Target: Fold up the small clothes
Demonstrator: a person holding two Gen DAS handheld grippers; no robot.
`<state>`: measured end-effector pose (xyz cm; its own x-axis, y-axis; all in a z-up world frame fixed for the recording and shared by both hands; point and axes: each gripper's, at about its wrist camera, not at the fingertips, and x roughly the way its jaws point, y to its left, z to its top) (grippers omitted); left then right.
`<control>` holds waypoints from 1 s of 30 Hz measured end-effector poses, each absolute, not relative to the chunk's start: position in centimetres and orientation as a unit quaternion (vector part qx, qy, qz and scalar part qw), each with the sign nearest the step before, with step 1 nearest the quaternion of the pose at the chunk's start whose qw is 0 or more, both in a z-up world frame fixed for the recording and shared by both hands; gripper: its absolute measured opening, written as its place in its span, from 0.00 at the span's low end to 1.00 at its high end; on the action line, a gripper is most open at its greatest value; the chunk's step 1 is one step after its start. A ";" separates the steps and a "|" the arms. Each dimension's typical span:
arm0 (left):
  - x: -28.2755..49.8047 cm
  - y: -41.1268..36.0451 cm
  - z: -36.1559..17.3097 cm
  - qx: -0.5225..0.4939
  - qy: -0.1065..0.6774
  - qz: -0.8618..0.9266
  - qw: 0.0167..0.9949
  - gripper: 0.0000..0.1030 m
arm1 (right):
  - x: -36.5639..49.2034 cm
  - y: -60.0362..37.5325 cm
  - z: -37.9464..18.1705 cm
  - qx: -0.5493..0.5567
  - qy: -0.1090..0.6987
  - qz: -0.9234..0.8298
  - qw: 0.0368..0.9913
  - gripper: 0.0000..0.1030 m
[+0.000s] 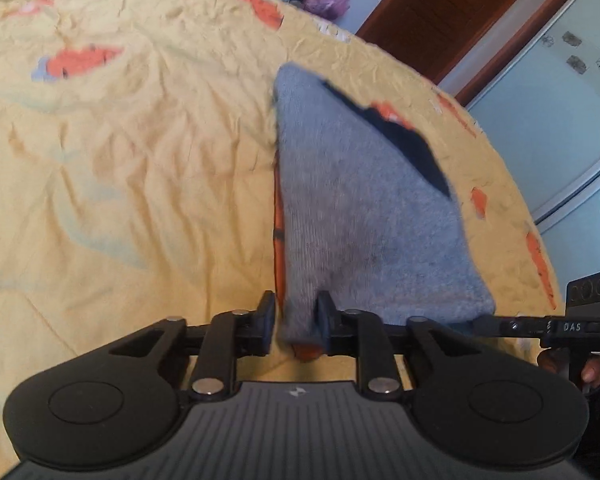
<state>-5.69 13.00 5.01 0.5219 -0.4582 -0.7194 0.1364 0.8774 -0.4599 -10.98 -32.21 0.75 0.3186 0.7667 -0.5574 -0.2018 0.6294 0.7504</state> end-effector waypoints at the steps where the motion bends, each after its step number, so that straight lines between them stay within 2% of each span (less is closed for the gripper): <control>1: -5.7 13.3 6.1 -0.176 0.438 -0.177 0.864 0.38 | -10.8 -32.7 1.6 0.287 0.476 0.317 0.769 0.63; 2: -5.5 13.4 7.0 -0.174 0.418 -0.175 0.874 0.58 | -10.2 -33.5 2.4 0.287 0.458 0.314 0.780 0.68; 4: -5.0 12.6 9.3 -0.152 0.357 -0.153 0.909 0.80 | -8.4 -34.9 3.8 0.297 0.429 0.302 0.798 0.72; 6: -4.3 10.6 10.6 -0.110 0.310 -0.150 0.932 0.80 | -6.1 -35.8 5.2 0.298 0.409 0.264 0.821 0.72; 8: -2.8 7.9 10.6 -0.081 0.301 -0.158 0.937 0.80 | -3.3 -35.9 6.0 0.308 0.392 0.239 0.833 0.72; 11: -0.9 3.5 8.7 -0.029 0.312 -0.170 0.934 0.80 | 0.7 -34.0 6.2 0.321 0.394 0.237 0.828 0.70; 13: 0.0 1.0 6.9 -0.002 0.331 -0.189 0.925 0.80 | 3.3 -31.9 5.5 0.322 0.412 0.243 0.817 0.65; 18: 0.5 -0.4 4.2 0.018 0.347 -0.168 0.923 0.86 | 7.0 -28.9 2.8 0.302 0.456 0.205 0.811 0.63; 20: 0.5 -0.4 4.3 0.012 0.349 -0.167 0.922 0.87 | 7.5 -28.6 2.0 0.301 0.457 0.204 0.812 0.57; 22: 0.6 -0.4 4.3 0.011 0.351 -0.168 0.921 0.87 | 7.6 -28.8 1.6 0.300 0.459 0.203 0.812 0.31; 24: 0.6 -0.4 4.3 0.012 0.352 -0.169 0.920 0.87 | 7.9 -29.0 1.5 0.301 0.459 0.208 0.810 0.15; 28: 0.4 -0.5 4.2 0.012 0.350 -0.173 0.921 0.87 | 7.0 -30.1 4.1 0.281 0.410 0.220 0.840 0.12; 30: 0.4 -0.7 4.2 0.015 0.350 -0.173 0.921 0.88 | 7.7 -30.4 2.8 0.270 0.432 0.204 0.836 0.12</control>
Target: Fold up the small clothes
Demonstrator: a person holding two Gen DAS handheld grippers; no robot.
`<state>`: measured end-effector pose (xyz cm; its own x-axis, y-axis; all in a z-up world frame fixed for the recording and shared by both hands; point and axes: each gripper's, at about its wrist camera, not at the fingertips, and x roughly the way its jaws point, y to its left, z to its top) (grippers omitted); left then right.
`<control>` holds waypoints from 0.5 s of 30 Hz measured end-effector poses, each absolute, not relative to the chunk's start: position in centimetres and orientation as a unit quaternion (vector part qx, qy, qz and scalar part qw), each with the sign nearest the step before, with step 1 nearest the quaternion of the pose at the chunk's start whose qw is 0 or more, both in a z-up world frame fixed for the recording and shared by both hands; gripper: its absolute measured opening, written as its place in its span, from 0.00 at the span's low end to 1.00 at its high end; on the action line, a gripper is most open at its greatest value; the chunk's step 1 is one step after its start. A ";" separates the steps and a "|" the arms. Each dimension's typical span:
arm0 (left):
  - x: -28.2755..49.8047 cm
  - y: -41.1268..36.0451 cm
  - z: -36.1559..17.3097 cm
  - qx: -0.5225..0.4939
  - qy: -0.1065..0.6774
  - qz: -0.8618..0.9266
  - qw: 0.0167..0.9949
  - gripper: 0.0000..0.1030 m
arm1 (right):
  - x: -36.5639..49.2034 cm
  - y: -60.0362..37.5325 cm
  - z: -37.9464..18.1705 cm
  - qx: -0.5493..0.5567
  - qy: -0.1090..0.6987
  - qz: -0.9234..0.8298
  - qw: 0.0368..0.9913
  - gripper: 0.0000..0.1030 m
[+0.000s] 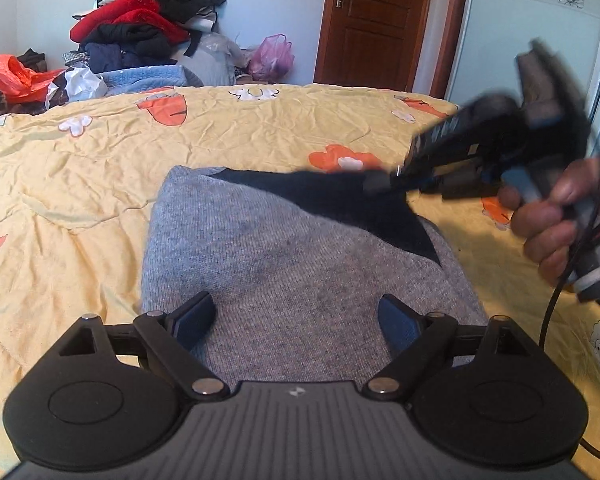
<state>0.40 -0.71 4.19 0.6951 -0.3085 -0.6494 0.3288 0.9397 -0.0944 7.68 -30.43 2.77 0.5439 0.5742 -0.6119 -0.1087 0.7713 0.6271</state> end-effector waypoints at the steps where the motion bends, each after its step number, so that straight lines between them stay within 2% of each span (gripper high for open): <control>1: 0.4 -0.9 4.2 0.017 0.350 -0.173 0.920 0.89 | 7.9 -30.3 1.7 0.253 0.449 0.192 0.835 0.11; 3: 0.3 -0.9 4.2 0.020 0.351 -0.172 0.920 0.89 | 7.4 -30.2 1.1 0.251 0.441 0.201 0.838 0.12; 5: 0.3 -1.0 4.1 0.020 0.352 -0.172 0.920 0.89 | 7.2 -29.9 1.6 0.249 0.440 0.203 0.839 0.20; 6: 0.3 -1.0 4.1 0.021 0.352 -0.171 0.920 0.89 | 7.1 -29.8 2.1 0.245 0.438 0.194 0.843 0.25; 7: 0.3 -1.1 4.1 0.021 0.352 -0.171 0.920 0.89 | 7.0 -29.7 2.8 0.236 0.430 0.179 0.853 0.35; 8: 0.3 -1.0 4.2 0.021 0.352 -0.170 0.920 0.89 | 6.7 -29.7 3.6 0.227 0.413 0.159 0.867 0.38; 11: 0.2 -1.2 4.2 0.022 0.351 -0.169 0.921 0.91 | 5.8 -29.6 6.3 0.228 0.347 0.161 0.895 0.39; 15: 0.2 -1.6 4.0 0.033 0.350 -0.168 0.921 0.94 | 5.3 -26.0 7.0 0.186 0.361 0.238 0.882 0.44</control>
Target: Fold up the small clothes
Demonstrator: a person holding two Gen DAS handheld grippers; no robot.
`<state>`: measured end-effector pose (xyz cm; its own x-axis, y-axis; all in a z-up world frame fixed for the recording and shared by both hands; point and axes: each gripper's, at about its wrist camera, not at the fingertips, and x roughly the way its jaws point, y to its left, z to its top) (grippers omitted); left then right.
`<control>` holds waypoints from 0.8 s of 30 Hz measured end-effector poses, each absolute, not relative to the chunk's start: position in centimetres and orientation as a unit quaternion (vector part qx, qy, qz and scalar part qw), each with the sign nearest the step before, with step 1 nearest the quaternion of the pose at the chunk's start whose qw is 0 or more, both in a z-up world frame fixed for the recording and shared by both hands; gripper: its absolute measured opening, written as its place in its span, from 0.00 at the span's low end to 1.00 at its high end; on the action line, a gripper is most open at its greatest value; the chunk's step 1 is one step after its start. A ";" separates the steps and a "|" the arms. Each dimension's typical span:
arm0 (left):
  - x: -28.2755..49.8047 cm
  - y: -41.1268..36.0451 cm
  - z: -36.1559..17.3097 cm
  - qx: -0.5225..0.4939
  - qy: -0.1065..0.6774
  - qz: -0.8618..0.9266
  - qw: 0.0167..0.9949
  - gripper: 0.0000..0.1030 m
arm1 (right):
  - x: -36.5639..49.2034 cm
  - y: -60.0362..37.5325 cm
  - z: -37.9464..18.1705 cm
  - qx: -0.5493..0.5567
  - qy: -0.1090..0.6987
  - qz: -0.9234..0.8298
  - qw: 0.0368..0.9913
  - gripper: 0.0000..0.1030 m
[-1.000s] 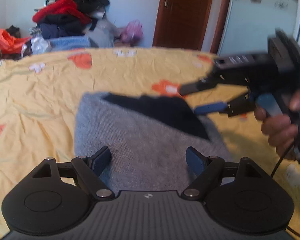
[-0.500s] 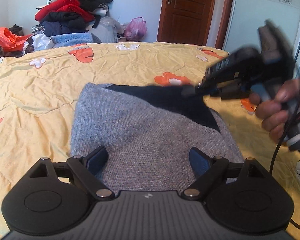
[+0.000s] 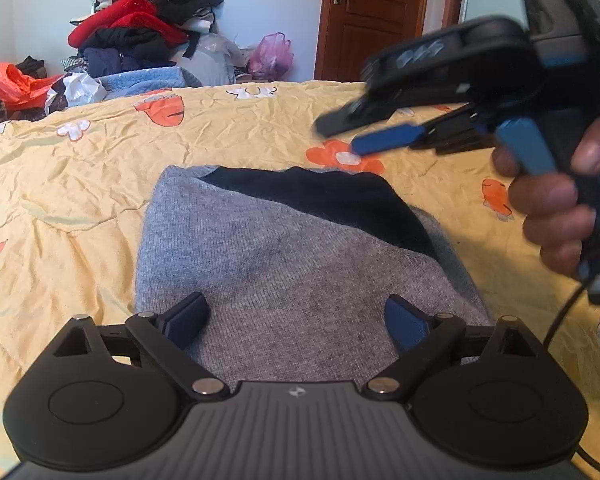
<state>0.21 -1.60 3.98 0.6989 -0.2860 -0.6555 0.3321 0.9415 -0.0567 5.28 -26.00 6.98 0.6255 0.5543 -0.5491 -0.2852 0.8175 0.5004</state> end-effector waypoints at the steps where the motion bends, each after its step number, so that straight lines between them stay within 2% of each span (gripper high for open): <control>1: 0.1 -1.7 3.9 0.038 0.348 -0.169 0.922 0.94 | 5.4 -24.7 6.3 0.156 0.380 0.245 0.878 0.45; 3: -0.1 -1.6 3.7 0.045 0.342 -0.173 0.923 0.94 | 6.5 -23.0 3.2 0.111 0.443 0.237 0.858 0.41; 4: -0.4 -1.4 3.9 0.042 0.337 -0.176 0.924 0.94 | 6.1 -23.4 2.4 0.109 0.409 0.250 0.871 0.40; 7: -2.0 0.1 5.3 0.008 0.314 -0.188 0.931 0.94 | 6.5 -24.9 3.0 0.151 0.427 0.240 0.858 0.34; 9: -3.2 0.8 6.0 0.005 0.293 -0.198 0.935 0.94 | 5.5 -25.6 4.6 0.159 0.416 0.229 0.866 0.39; 11: -3.9 0.9 6.2 0.014 0.290 -0.211 0.933 0.94 | 4.0 -26.0 5.8 0.174 0.393 0.247 0.869 0.40; 15: -3.1 -0.5 4.0 0.063 0.330 -0.219 0.916 0.94 | 2.9 -24.6 5.0 0.174 0.415 0.270 0.851 0.49; 16: -3.1 -0.7 3.3 0.085 0.326 -0.217 0.916 0.94 | 3.0 -24.1 3.8 0.158 0.430 0.261 0.850 0.43; 18: -3.3 -0.4 2.9 0.101 0.315 -0.218 0.918 0.94 | 2.9 -24.2 3.1 0.163 0.417 0.266 0.854 0.42; 21: -3.9 0.8 4.8 0.066 0.312 -0.226 0.920 0.94 | 2.6 -24.6 4.5 0.176 0.426 0.261 0.848 0.45; 24: -3.7 1.8 6.8 0.038 0.280 -0.225 0.933 0.94 | 1.2 -25.2 6.1 0.191 0.401 0.279 0.851 0.47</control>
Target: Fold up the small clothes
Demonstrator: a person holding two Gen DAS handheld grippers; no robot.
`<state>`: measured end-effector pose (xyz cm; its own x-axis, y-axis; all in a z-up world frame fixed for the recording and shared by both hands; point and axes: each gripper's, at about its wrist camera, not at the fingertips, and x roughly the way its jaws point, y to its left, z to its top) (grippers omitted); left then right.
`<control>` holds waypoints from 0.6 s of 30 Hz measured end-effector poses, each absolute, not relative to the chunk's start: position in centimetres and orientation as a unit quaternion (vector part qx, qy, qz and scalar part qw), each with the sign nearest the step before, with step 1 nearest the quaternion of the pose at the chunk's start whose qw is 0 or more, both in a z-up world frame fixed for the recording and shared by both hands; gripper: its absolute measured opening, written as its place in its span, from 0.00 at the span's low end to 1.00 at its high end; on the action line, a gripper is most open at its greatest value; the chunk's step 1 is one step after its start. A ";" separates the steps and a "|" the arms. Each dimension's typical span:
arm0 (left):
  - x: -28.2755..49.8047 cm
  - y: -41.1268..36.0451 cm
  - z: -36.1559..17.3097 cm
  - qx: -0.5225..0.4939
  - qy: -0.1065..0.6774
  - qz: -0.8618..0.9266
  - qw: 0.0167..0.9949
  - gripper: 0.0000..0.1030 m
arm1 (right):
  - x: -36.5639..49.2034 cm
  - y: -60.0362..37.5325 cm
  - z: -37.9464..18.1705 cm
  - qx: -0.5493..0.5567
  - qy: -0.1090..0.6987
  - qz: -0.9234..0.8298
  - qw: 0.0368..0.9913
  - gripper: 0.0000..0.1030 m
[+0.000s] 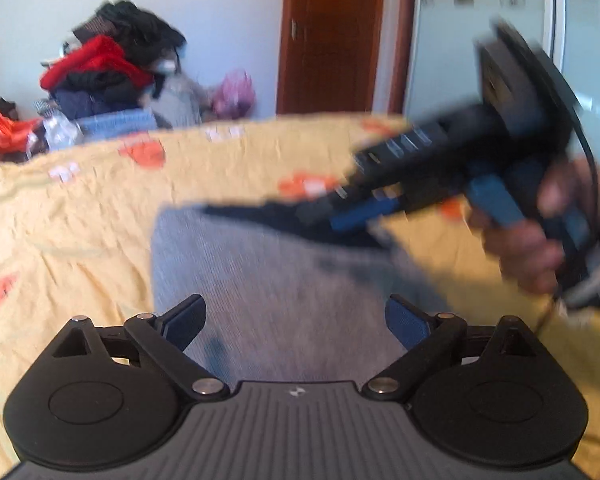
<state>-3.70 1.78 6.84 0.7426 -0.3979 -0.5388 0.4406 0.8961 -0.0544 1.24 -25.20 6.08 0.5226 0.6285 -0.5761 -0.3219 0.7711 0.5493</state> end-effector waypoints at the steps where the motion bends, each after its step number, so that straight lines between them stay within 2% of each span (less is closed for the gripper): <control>1: -3.0 1.9 7.3 0.037 0.275 -0.217 0.936 0.94 | 0.8 -25.6 6.4 0.204 0.395 0.281 0.851 0.48; 6: 3.3 1.8 6.8 0.008 0.308 -0.198 0.930 0.94 | 0.0 -27.7 4.9 0.293 0.392 0.243 0.837 0.57; 8: 5.6 1.1 5.7 0.004 0.333 -0.202 0.921 0.94 | 0.2 -28.1 3.2 0.308 0.409 0.221 0.830 0.52; 10: 7.1 0.4 3.9 0.012 0.365 -0.194 0.911 0.94 | -0.1 -28.3 2.3 0.321 0.401 0.225 0.828 0.51; 13: 6.8 -0.6 2.3 0.058 0.342 -0.188 0.919 0.98 | 0.2 -28.3 2.2 0.324 0.407 0.228 0.823 0.51; 18: 4.9 0.5 4.1 0.035 0.331 -0.171 0.927 0.97 | -0.3 -28.6 3.0 0.328 0.403 0.226 0.824 0.54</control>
<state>4.85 0.54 4.11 0.7229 -0.2932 -0.6256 0.3401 0.9392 -0.0472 -0.32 -28.56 2.95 0.5724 0.6374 -0.5158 -0.1079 0.6822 0.7232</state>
